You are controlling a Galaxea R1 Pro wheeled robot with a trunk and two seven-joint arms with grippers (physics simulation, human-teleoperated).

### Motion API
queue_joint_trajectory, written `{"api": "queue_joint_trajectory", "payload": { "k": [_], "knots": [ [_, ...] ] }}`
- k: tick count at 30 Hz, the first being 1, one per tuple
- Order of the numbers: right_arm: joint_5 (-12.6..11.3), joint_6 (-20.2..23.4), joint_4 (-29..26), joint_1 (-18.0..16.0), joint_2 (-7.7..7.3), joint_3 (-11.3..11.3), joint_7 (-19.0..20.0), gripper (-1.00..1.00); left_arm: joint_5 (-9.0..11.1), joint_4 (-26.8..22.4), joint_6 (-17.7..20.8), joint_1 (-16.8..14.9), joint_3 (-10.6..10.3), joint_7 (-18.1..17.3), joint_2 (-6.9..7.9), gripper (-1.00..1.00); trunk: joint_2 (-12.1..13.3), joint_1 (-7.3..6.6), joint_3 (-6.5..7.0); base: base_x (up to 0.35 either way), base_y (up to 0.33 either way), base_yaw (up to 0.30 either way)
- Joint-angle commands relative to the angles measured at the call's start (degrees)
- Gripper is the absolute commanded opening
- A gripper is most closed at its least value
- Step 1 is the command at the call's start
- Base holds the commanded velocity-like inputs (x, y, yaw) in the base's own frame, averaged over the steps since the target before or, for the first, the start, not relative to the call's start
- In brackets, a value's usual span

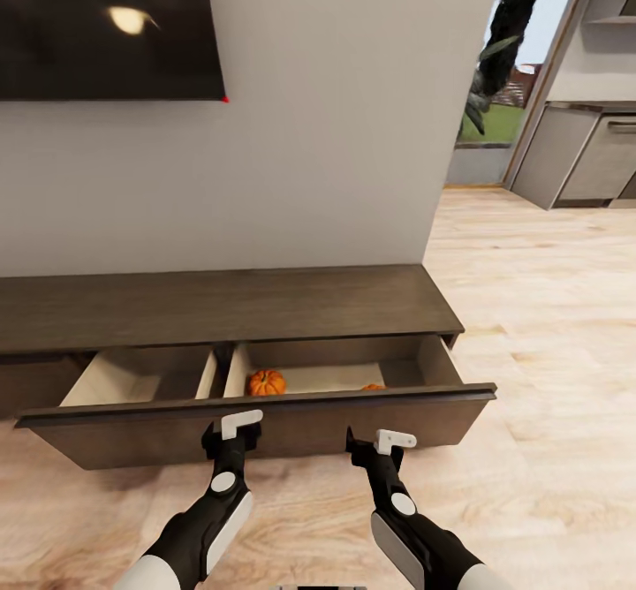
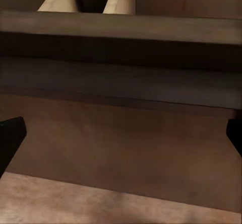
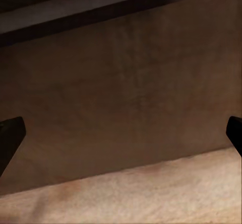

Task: Place each of the two pumpkins and all three candles from the living room inside a cabinet in the living room (use any cabinet), then make sure every cabinet is closed, and position the cauldron so it is next to a table in the living room.

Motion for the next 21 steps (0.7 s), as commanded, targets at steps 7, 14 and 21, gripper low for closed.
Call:
{"api": "queue_joint_trajectory", "payload": {
  "k": [7,14,21],
  "knots": [
    [-0.6,-0.4,0.01,-0.08,-0.05,0.44,-0.34,1.0,-0.13,-0.07,-0.36,-0.09,-0.43,0.21,0.04,1.0,-0.02,0.0,-0.03,0.167,0.0,0.0],
    [-0.6,-0.4,0.01,-0.1,-0.05,0.44,-0.35,1.0,-0.13,-0.07,-0.36,-0.09,-0.43,0.24,0.04,1.0,-0.02,0.0,-0.03,0.161,0.0,0.0],
    [-0.6,-0.4,-0.06,-0.06,-0.05,0.44,-0.35,1.0,-0.13,-0.07,-0.36,-0.09,-0.43,0.23,0.04,1.0,-0.02,0.0,-0.03,0.154,0.0,0.0]
  ]
}}
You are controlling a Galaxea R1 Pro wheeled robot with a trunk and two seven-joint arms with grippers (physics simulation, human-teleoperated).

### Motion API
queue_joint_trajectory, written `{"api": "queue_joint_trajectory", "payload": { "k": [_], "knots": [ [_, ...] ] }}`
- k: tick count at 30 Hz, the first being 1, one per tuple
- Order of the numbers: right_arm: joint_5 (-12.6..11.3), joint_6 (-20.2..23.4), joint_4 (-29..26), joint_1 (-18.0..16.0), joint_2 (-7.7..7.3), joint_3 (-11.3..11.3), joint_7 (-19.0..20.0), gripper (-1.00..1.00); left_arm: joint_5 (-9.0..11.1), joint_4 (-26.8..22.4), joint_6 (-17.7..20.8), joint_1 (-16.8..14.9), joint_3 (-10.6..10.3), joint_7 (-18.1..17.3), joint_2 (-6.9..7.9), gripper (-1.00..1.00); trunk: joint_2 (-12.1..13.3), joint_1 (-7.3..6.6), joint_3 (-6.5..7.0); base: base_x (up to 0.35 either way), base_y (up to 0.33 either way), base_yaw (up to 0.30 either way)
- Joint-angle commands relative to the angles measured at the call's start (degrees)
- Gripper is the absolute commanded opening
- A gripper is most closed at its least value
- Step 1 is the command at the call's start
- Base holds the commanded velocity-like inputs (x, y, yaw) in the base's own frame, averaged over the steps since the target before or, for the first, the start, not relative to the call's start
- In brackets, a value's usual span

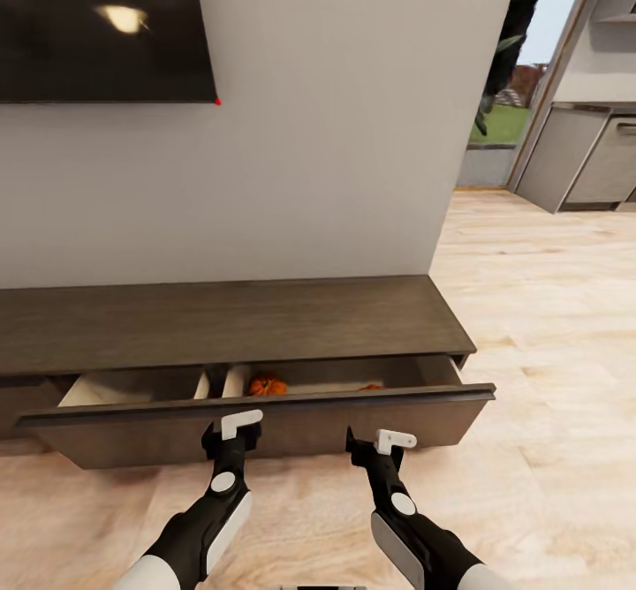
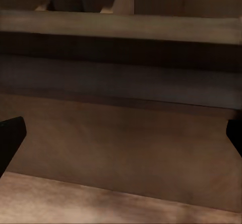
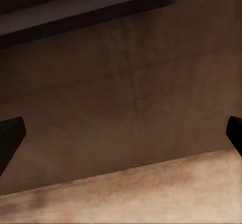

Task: Place each of the two pumpkins and all three candles from the living room inside a cabinet in the living room (use any cabinet), then make sure every cabinet is closed, and position the cauldron so it is next to a table in the living room.

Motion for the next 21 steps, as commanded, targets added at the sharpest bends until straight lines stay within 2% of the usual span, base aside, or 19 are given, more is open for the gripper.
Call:
{"api": "queue_joint_trajectory", "payload": {
  "k": [1,21],
  "knots": [
    [-0.6,-0.4,0.0,-0.1,-0.05,0.44,-0.32,1.0,-0.23,-0.09,-0.34,-0.09,-0.45,0.21,0.03,1.0,-0.02,0.0,-0.03,0.151,0.0,0.0],
    [-0.6,-0.4,-0.02,-0.1,-0.05,0.44,-0.37,1.0,-0.23,-0.09,-0.34,-0.09,-0.45,0.21,0.03,1.0,-0.02,0.0,-0.03,0.123,0.0,0.0]
  ]
}}
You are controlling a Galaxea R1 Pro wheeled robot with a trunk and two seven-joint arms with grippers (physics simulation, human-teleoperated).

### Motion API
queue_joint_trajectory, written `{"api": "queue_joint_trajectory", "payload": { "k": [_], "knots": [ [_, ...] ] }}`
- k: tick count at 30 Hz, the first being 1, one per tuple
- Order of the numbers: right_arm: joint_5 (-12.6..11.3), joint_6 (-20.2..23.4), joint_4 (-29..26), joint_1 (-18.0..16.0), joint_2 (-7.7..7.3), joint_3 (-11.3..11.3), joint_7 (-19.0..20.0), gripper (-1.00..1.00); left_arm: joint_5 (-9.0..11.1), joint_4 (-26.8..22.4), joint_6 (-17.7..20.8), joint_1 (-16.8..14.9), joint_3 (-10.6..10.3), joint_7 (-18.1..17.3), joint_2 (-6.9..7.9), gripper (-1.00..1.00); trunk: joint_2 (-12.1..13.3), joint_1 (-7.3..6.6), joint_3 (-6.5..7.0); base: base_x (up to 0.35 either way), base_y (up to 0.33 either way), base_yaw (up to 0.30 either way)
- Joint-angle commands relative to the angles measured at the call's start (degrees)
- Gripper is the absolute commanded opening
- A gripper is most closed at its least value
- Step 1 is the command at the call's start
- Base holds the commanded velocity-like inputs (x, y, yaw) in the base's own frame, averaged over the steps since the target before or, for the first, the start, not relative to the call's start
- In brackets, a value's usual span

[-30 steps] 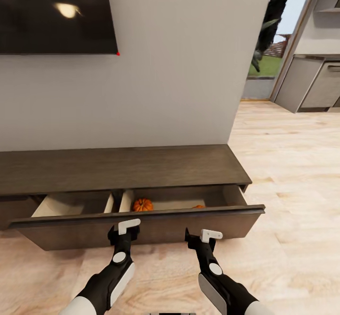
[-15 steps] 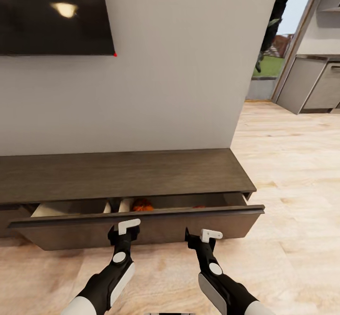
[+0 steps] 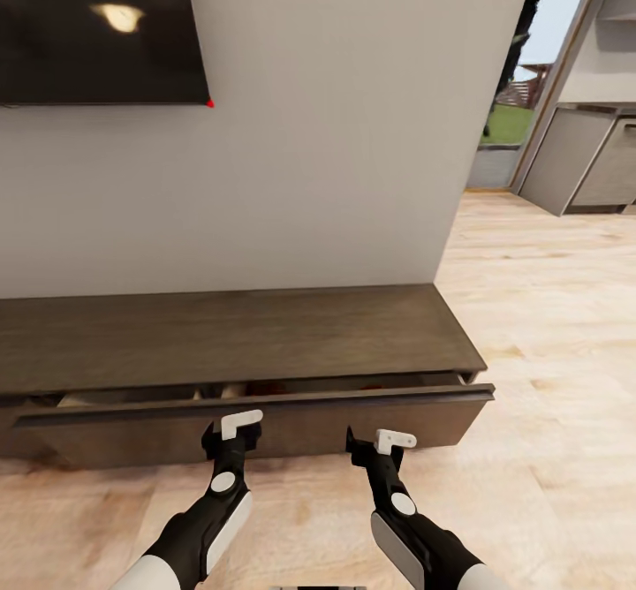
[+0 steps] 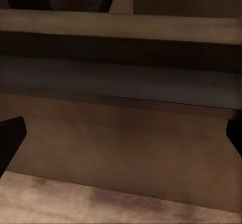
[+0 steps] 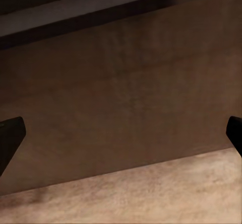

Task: Place each of the two pumpkins and all three candles from the living room inside a cabinet in the living room (use any cabinet), then make sure every cabinet is closed, and position the cauldron so it is next to a table in the living room.

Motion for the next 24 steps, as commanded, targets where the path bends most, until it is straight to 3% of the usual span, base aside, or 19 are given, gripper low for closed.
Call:
{"api": "queue_joint_trajectory", "payload": {
  "k": [1,15,24],
  "knots": [
    [-0.6,-0.4,0.01,-0.06,-0.05,0.44,-0.32,1.0,-0.27,-0.1,-0.34,-0.1,-0.46,0.2,0.03,1.0,-0.02,0.0,-0.03,0.177,0.0,0.0],
    [-0.6,-0.4,-0.01,-0.07,-0.05,0.44,-0.33,1.0,-0.27,-0.1,-0.34,-0.1,-0.46,0.2,0.03,1.0,-0.02,0.0,-0.03,0.182,0.0,0.0],
    [-0.6,-0.4,-0.02,-0.07,-0.05,0.44,-0.33,1.0,-0.27,-0.1,-0.39,-0.1,-0.46,0.2,0.03,1.0,-0.02,0.0,-0.03,0.027,0.0,0.0]
  ]
}}
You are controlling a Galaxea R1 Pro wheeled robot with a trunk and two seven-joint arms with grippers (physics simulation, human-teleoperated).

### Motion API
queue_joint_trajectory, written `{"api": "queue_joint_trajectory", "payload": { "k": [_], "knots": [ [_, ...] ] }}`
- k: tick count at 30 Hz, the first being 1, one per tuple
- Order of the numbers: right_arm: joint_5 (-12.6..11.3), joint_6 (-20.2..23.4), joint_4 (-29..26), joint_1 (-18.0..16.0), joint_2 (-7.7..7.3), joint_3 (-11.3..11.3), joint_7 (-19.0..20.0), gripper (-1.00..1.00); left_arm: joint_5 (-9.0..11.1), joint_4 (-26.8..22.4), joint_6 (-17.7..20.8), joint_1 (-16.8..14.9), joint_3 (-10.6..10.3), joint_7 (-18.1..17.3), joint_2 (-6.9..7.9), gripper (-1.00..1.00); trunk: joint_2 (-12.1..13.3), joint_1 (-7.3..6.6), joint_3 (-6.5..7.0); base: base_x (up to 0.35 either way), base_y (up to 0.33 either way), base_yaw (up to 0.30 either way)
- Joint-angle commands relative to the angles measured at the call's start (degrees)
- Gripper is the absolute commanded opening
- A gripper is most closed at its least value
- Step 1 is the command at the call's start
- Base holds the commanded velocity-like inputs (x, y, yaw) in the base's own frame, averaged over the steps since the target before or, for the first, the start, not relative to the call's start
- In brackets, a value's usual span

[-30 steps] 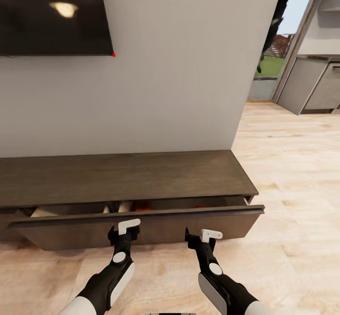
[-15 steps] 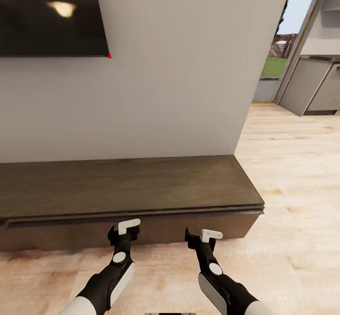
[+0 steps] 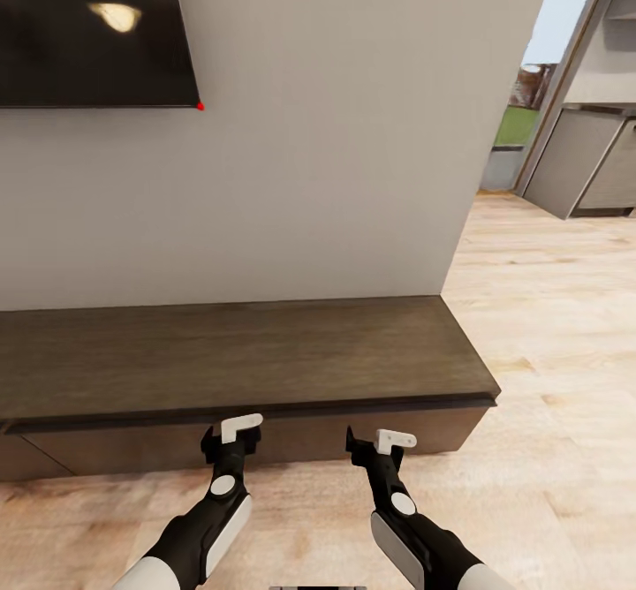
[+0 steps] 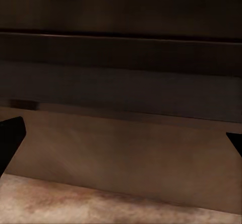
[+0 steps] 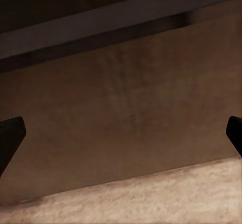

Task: Place each of the two pumpkins and all three candles from the living room inside a cabinet in the living room (use any cabinet), then make sure every cabinet is closed, and position the cauldron so it is next to a table in the living room.

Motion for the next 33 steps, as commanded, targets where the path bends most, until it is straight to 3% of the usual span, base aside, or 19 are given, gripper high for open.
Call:
{"api": "queue_joint_trajectory", "payload": {
  "k": [1,19,33],
  "knots": [
    [-0.6,-0.4,0.01,-0.07,-0.04,0.44,-0.32,1.0,0.0,-1.5,-0.35,-0.09,-0.34,0.33,0.05,1.0,-0.02,-0.02,-0.03,0.001,0.0,0.0],
    [-0.6,-0.4,-0.05,-0.1,-0.04,0.44,-0.32,1.0,0.0,-1.5,-0.34,-0.09,-0.34,0.33,0.05,1.0,-0.02,-0.02,-0.03,-0.061,0.0,0.0],
    [-0.6,-0.4,-0.05,-0.11,-0.04,0.44,-0.32,1.0,0.0,-1.5,-0.33,-0.09,-0.34,0.33,0.05,1.0,-0.02,-0.02,-0.03,-0.206,0.0,0.0]
  ]
}}
